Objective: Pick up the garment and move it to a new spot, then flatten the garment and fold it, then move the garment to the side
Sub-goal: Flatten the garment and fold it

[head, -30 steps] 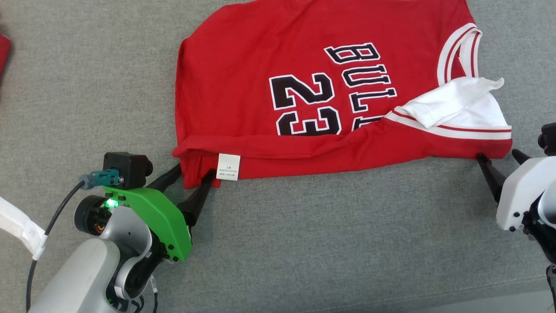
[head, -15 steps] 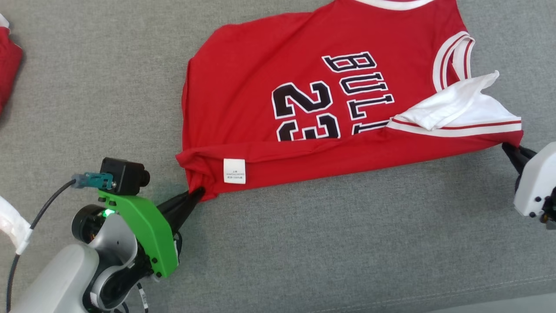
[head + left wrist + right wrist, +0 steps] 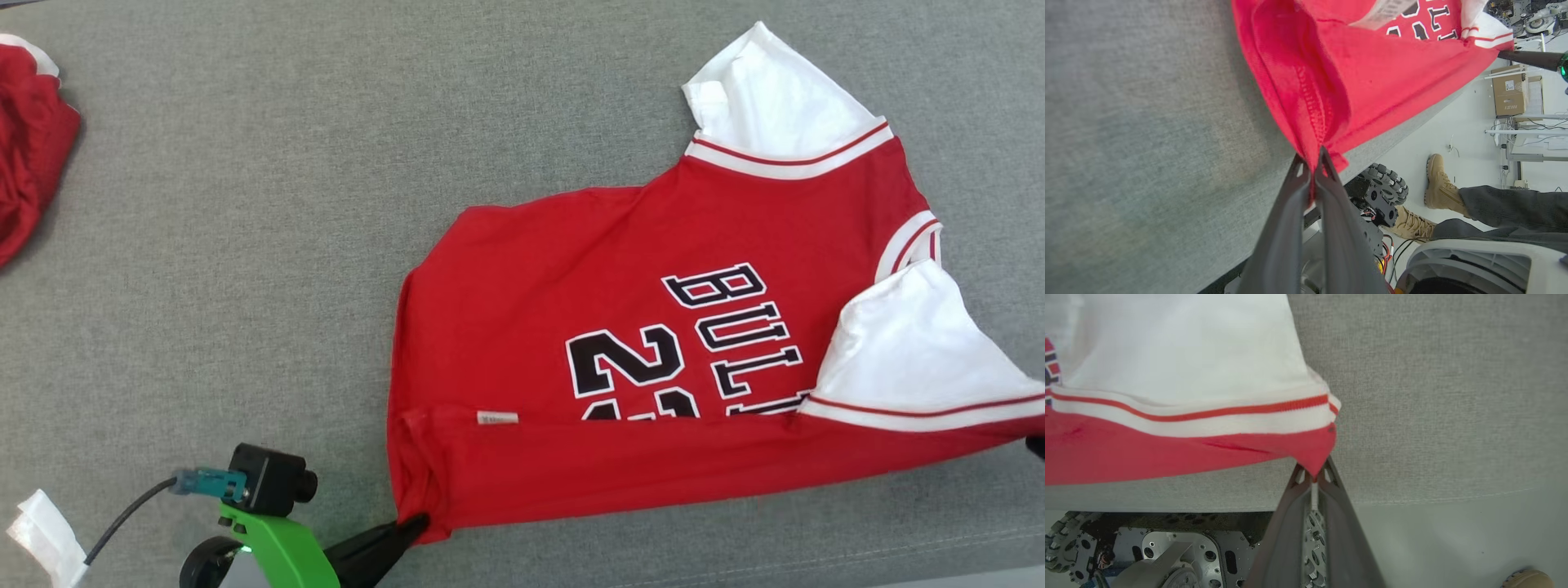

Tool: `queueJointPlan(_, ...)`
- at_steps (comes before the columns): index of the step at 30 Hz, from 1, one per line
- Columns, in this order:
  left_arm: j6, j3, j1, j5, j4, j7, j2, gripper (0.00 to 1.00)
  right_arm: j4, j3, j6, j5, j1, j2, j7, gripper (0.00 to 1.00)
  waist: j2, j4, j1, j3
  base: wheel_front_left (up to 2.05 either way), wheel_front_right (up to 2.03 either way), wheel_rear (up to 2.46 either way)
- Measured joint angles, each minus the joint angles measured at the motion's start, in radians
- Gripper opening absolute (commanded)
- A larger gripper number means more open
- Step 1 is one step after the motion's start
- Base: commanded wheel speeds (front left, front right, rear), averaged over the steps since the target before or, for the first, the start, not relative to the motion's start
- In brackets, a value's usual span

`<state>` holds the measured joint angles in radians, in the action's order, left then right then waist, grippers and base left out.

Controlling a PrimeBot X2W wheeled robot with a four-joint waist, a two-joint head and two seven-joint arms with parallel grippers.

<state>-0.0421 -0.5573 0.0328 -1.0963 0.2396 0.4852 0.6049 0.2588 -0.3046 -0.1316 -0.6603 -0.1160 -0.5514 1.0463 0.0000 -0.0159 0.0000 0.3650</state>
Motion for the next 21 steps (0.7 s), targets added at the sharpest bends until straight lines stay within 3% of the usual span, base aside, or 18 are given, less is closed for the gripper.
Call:
queueJointPlan(1,0.005,-0.003,-0.002,0.019,-0.015,-0.019,-0.01,0.44,-0.008,0.012,0.0,0.01,-0.014,0.007,-0.011,0.0,0.0,0.002,0.0,0.001,0.0,0.0,0.0)
queueJointPlan(2,0.008,-0.005,-0.002,0.027,-0.024,-0.031,-0.021,0.98,-0.017,0.021,0.0,0.019,-0.022,0.013,-0.023,0.24,0.0,0.003,0.0,0.002,0.0,0.0,0.0)
queueJointPlan(3,0.008,-0.013,-0.002,0.042,-0.036,-0.043,-0.032,1.0,-0.028,0.032,0.0,0.031,-0.024,0.02,-0.037,0.42,0.0,0.005,0.0,0.003,0.0,0.0,0.0)
queueJointPlan(4,0.009,-0.02,-0.002,0.059,-0.049,-0.057,-0.04,1.0,-0.033,0.047,0.0,0.043,-0.026,0.02,-0.05,1.0,0.0,0.006,0.0,0.004,0.0,0.0,0.0)
queueJointPlan(9,0.024,-0.012,-0.019,0.096,-0.043,-0.096,-0.033,1.0,-0.046,0.062,0.0,0.068,-0.033,-0.021,-0.095,1.0,0.0,0.004,0.0,-0.01,0.0,0.0,0.0)
queueJointPlan(13,0.056,0.082,-0.033,0.094,0.006,-0.121,0.044,1.0,-0.01,0.017,0.0,0.046,0.029,-0.071,-0.12,1.0,0.0,-0.006,0.0,-0.013,0.0,0.0,0.0)
queueJointPlan(16,0.071,0.144,0.056,0.109,0.011,-0.126,0.073,1.0,0.021,0.009,0.0,0.03,0.154,-0.1,-0.115,1.0,0.0,-0.008,0.0,0.001,0.0,0.0,0.0)
queueJointPlan(21,0.068,0.139,0.359,0.12,-0.067,-0.074,-0.004,1.0,-0.028,0.084,0.0,0.092,0.474,-0.084,-0.124,1.0,0.0,-0.008,0.0,0.058,0.0,0.0,0.0)
